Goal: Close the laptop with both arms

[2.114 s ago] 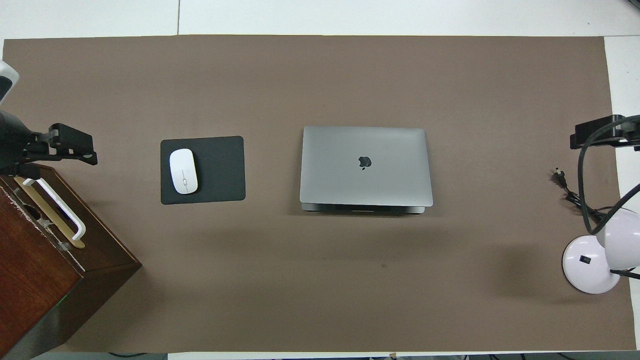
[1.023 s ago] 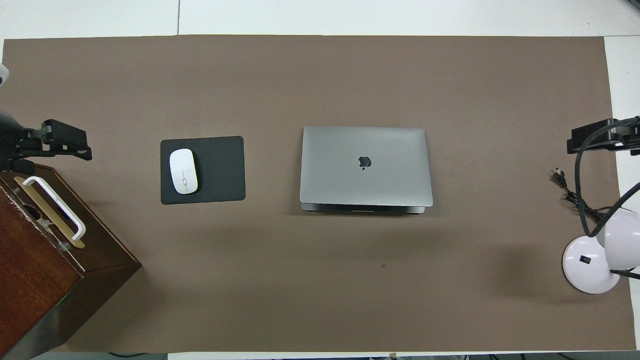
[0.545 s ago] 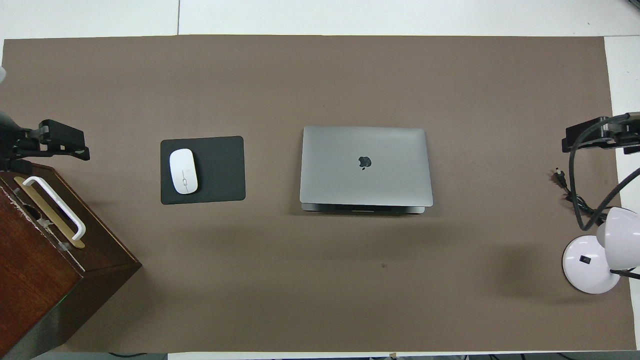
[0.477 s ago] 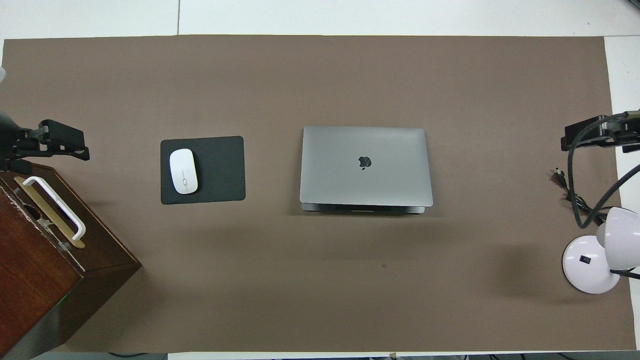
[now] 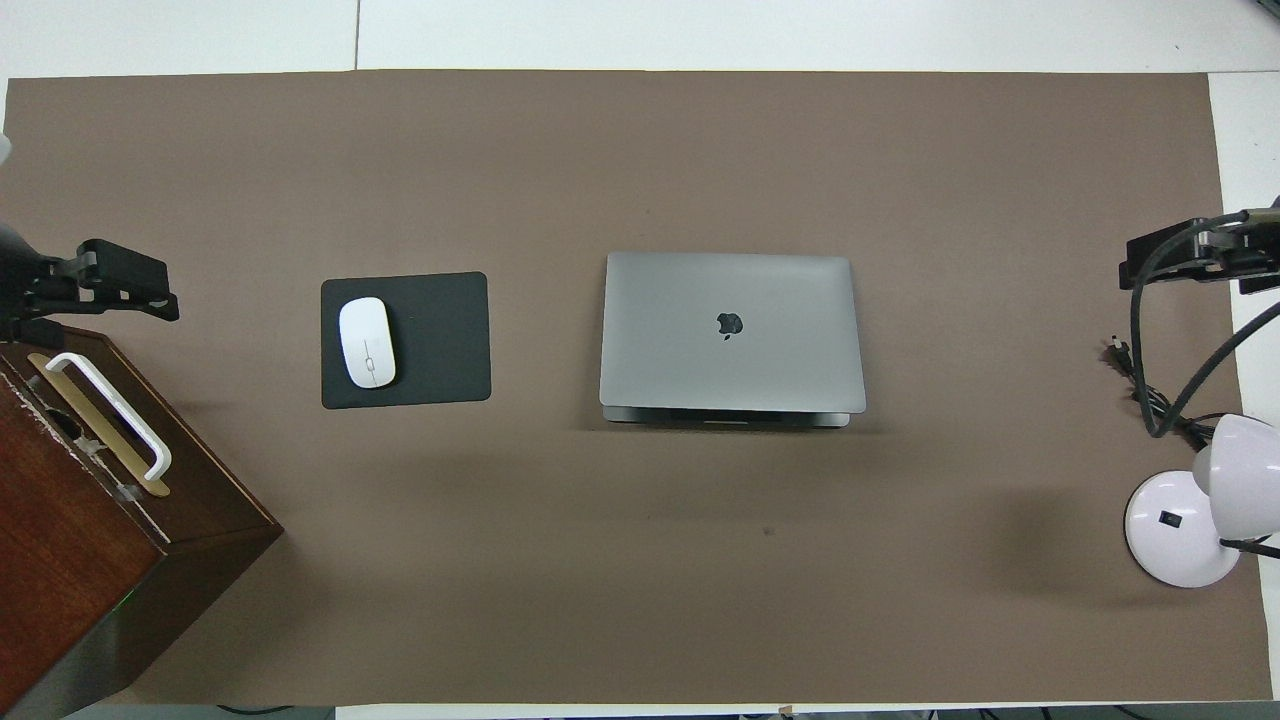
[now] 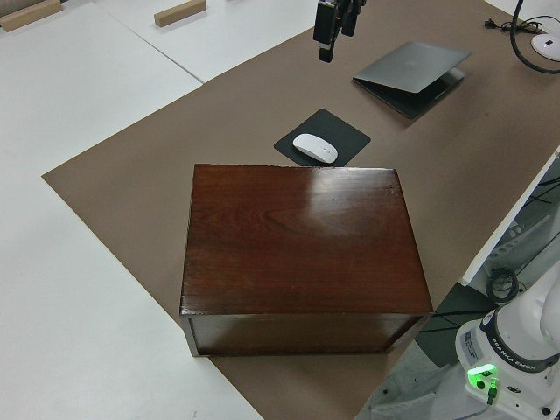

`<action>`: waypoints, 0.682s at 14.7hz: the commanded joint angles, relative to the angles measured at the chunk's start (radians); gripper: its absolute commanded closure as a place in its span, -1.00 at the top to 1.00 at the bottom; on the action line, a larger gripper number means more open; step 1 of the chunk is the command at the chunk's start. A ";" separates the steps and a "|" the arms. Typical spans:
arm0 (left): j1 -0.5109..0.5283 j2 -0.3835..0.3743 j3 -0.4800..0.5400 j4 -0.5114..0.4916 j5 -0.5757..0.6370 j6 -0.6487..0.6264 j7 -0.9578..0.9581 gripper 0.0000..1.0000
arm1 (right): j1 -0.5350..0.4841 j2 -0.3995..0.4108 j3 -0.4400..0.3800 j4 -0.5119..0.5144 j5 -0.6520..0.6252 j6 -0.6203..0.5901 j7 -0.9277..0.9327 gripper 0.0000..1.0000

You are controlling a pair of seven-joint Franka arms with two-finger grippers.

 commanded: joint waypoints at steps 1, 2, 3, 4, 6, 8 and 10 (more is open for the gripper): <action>0.004 -0.006 0.001 0.004 0.017 0.004 0.016 1.00 | 0.005 0.003 -0.012 0.006 0.004 0.020 -0.026 1.00; 0.004 -0.006 0.001 0.002 0.017 0.004 0.016 1.00 | 0.005 0.003 -0.013 0.007 0.006 0.032 -0.028 1.00; 0.002 -0.007 0.001 0.002 0.017 0.005 0.016 1.00 | 0.006 0.000 -0.015 0.012 0.010 0.039 -0.029 1.00; 0.002 -0.007 0.001 0.002 0.015 0.007 0.016 1.00 | 0.008 0.000 -0.015 0.013 0.009 0.039 -0.028 1.00; 0.002 -0.006 -0.001 0.004 0.015 0.004 0.015 1.00 | 0.008 0.000 -0.015 0.012 0.010 0.042 -0.028 1.00; 0.002 -0.006 -0.001 0.005 0.018 -0.001 0.016 1.00 | 0.008 0.000 -0.013 0.012 0.009 0.042 -0.028 1.00; 0.002 -0.006 -0.001 0.005 0.018 -0.001 0.015 1.00 | 0.006 0.000 -0.013 0.010 0.009 0.046 -0.028 1.00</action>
